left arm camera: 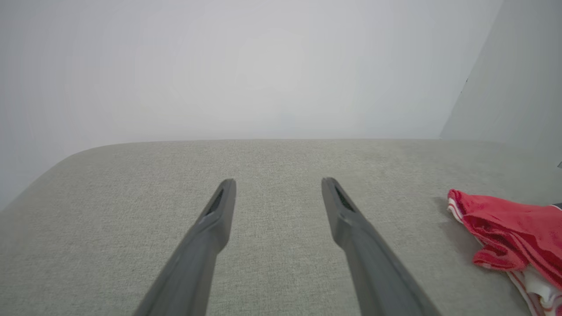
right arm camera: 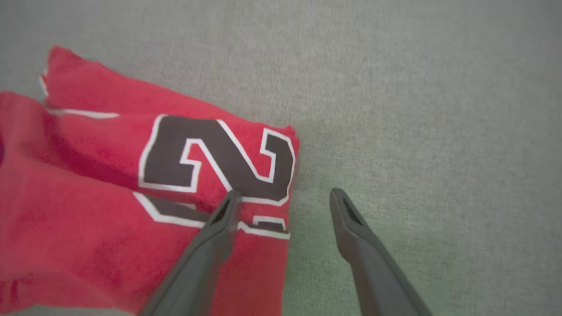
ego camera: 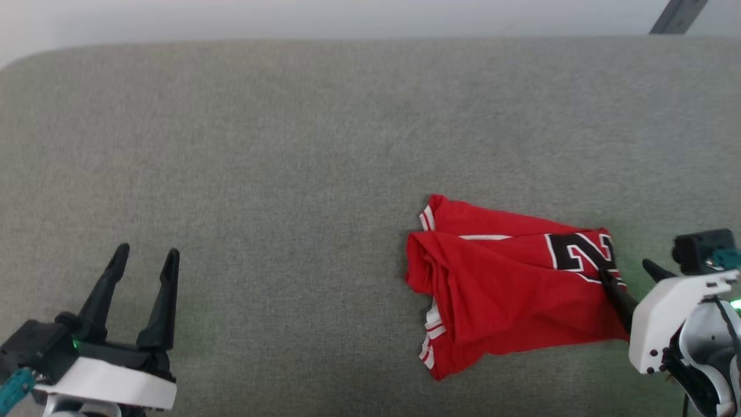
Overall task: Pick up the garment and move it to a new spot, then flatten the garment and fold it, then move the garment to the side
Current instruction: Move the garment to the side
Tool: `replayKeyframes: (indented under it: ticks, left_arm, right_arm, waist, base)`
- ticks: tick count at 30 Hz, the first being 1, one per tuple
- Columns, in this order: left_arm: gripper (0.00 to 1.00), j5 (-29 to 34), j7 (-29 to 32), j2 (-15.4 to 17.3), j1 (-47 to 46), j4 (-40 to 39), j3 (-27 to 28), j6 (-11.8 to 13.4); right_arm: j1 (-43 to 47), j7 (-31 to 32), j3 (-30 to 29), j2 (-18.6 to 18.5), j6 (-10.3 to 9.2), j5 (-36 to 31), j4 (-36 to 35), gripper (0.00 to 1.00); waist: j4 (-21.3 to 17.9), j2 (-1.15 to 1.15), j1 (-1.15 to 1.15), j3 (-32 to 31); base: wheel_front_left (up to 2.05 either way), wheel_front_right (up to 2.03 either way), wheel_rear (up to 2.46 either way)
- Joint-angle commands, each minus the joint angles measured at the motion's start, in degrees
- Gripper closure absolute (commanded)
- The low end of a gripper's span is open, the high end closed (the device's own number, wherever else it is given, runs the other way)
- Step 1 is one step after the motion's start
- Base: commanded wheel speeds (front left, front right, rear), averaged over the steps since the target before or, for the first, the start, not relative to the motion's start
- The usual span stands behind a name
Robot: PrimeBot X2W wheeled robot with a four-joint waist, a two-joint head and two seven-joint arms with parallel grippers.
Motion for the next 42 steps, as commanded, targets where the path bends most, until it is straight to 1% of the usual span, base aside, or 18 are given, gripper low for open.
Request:
replayKeyframes:
  ticks: [1,2,6,9,10,11,12,17,21,24,28,32,33,37,42]
  left_arm:
    - [0.00,-0.5,-0.1,0.5,-1.3,0.1,-0.4,0.2]
    - [0.00,-0.5,-0.1,0.5,-2.0,0.2,-0.7,0.2]
    - [0.00,-1.1,-0.1,0.6,-3.7,0.3,-1.6,0.2]
    - [0.00,-1.5,-0.1,0.8,-4.8,0.2,-2.2,0.2]
    - [0.00,-1.6,-0.1,0.9,-5.1,0.2,-2.5,0.2]
    - [0.00,-1.7,-0.1,1.0,-5.4,0.1,-2.5,0.2]
    - [0.00,-1.8,-0.1,1.3,-5.6,0.0,-2.6,0.2]
    - [0.00,-2.2,-0.1,2.8,-6.8,-0.7,-2.7,0.2]
    - [0.00,-2.2,-0.1,4.8,-8.2,-2.8,-3.3,0.2]
    - [0.00,-2.0,-0.1,6.6,-10.3,-4.7,-5.0,0.2]
    - [0.00,-2.5,-0.1,9.8,-14.5,-7.3,-7.5,0.2]
    - [0.00,-1.6,-0.1,14.1,-19.2,-10.4,-10.4,0.2]
    - [0.00,-1.6,-0.1,15.0,-20.4,-11.1,-10.8,0.2]
    - [0.00,-2.2,-0.1,18.3,-24.6,-13.6,-11.4,0.2]
    - [0.00,-3.0,-0.1,20.3,-28.7,-15.6,-11.3,0.2]
  right_arm:
    - [-1.0,3.6,0.3,-0.4,-0.05,0.0,-0.7,0.00]
    - [-1.3,6.2,0.4,-0.4,-0.05,-0.2,-1.3,0.00]
    - [-1.1,15.5,-0.6,1.9,-0.05,-0.8,-3.3,0.00]
    - [-0.2,19.3,-2.4,4.4,-0.05,-2.3,-4.5,0.00]
    - [0.0,20.0,-2.4,5.0,-0.04,-2.7,-5.0,0.39]
    - [0.0,20.3,-2.9,5.9,-0.05,-3.0,-5.4,0.68]
    - [-0.2,20.4,-3.6,7.1,-0.05,-3.0,-5.8,1.00]
    - [-0.9,18.0,-6.0,9.5,-0.16,-4.2,-7.8,1.00]
    - [-1.0,15.4,-9.2,9.6,-0.17,-5.5,-10.8,1.00]
    - [-1.3,13.9,-14.1,9.9,-0.16,-6.5,-13.2,1.00]
    - [-3.3,12.2,-22.8,9.7,-0.16,-8.1,-15.3,1.00]
    - [-5.0,10.3,-29.2,6.3,-0.17,-13.1,-14.8,1.00]
    - [-6.1,9.4,-30.6,6.0,-0.17,-14.1,-14.3,1.00]
    - [-12.2,4.3,-38.1,5.5,-0.17,-17.4,-11.5,1.00]
    - [-20.4,-2.3,-44.6,6.1,-0.14,-21.8,-5.8,1.00]
  waist:
    - [1.3,0.00,0.00,2.5]
    - [1.5,0.00,0.00,3.2]
    - [2.2,0.00,0.00,6.0]
    - [2.5,0.00,0.00,7.5]
    - [2.5,0.00,0.00,7.9]
    - [2.3,0.00,0.00,8.3]
    - [2.0,0.00,0.00,8.7]
    - [-0.4,0.00,0.00,10.1]
    - [-3.4,0.00,0.00,12.3]
    - [-5.6,0.00,0.00,14.4]
    - [-8.2,0.00,0.00,18.0]
    - [-9.8,0.00,0.00,22.0]
    - [-10.1,0.00,0.00,22.9]
    - [-10.7,0.00,0.00,26.3]
    - [-10.7,0.00,0.00,28.9]
  base:
    - [0.00,0.00,0.00]
    - [0.00,0.00,0.00]
    - [0.00,0.00,0.00]
    - [0.00,0.00,0.00]
    - [0.00,0.00,0.00]
    - [0.00,0.00,0.00]
    - [0.00,0.00,0.00]
    - [0.00,0.00,0.00]
    - [0.00,0.00,0.00]
    - [0.00,0.00,0.00]
    - [0.00,0.00,0.00]
    - [0.00,0.00,0.00]
    - [0.00,0.00,0.00]
    - [0.00,0.00,0.00]
    - [0.00,0.00,0.00]
